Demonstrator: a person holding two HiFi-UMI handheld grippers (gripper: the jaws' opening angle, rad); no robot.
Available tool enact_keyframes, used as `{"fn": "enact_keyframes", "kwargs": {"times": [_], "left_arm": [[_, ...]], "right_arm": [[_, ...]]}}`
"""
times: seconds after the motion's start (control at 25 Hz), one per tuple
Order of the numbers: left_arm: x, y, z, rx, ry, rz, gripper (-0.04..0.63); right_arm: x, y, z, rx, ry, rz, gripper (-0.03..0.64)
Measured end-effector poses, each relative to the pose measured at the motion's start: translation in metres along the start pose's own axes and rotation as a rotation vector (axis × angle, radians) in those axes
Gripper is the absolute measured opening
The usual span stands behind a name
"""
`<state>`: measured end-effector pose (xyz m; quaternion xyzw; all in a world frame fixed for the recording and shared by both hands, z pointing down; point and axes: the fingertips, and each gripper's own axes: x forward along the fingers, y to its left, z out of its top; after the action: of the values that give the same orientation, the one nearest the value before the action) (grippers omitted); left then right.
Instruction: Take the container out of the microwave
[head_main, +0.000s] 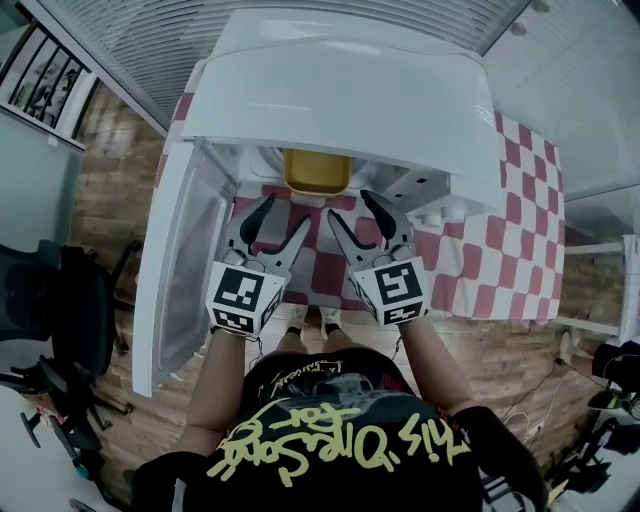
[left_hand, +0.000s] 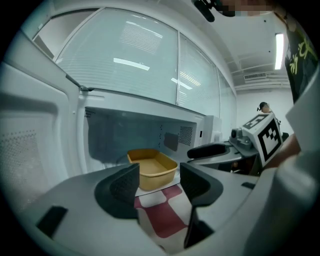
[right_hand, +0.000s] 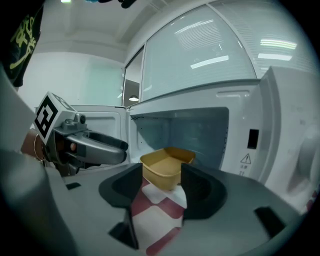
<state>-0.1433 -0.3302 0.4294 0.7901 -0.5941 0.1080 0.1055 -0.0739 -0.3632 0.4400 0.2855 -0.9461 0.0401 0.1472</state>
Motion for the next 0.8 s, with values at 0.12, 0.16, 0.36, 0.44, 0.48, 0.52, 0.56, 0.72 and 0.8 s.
{"fn": "enact_keyframes", "kwargs": {"times": [0.12,0.16,0.36,0.44,0.48,0.52,0.56,0.72,0.8], "left_arm": [[0.008,0.003,-0.008,0.008,0.031,-0.009,0.247],[0.01,0.005,-0.011,0.009,0.039,-0.009,0.247],[0.018,0.012,-0.018,0.009,0.051,-0.002,0.252],[0.023,0.014,-0.02,0.011,0.059,-0.002,0.255],[0.025,0.015,-0.021,0.016,0.064,-0.002,0.256],[0.027,0.015,-0.023,0.021,0.069,-0.002,0.258],[0.029,0.016,-0.026,0.024,0.076,-0.003,0.258],[0.036,0.016,-0.033,0.022,0.091,-0.01,0.258],[0.038,0.017,-0.036,0.025,0.104,-0.01,0.258]], "right_arm": [[0.007,-0.002,-0.002,-0.003,-0.003,0.0,0.227],[0.009,-0.002,-0.003,-0.011,-0.005,-0.001,0.227],[0.02,-0.002,-0.014,-0.03,0.028,0.006,0.236],[0.024,-0.005,-0.018,-0.028,0.041,0.0,0.238],[0.026,-0.006,-0.019,-0.027,0.045,-0.001,0.238],[0.028,-0.006,-0.02,-0.025,0.05,0.0,0.239],[0.03,-0.006,-0.021,-0.024,0.054,0.002,0.241],[0.034,-0.01,-0.024,-0.03,0.067,0.006,0.245],[0.037,-0.009,-0.026,-0.036,0.077,0.015,0.245]]}}
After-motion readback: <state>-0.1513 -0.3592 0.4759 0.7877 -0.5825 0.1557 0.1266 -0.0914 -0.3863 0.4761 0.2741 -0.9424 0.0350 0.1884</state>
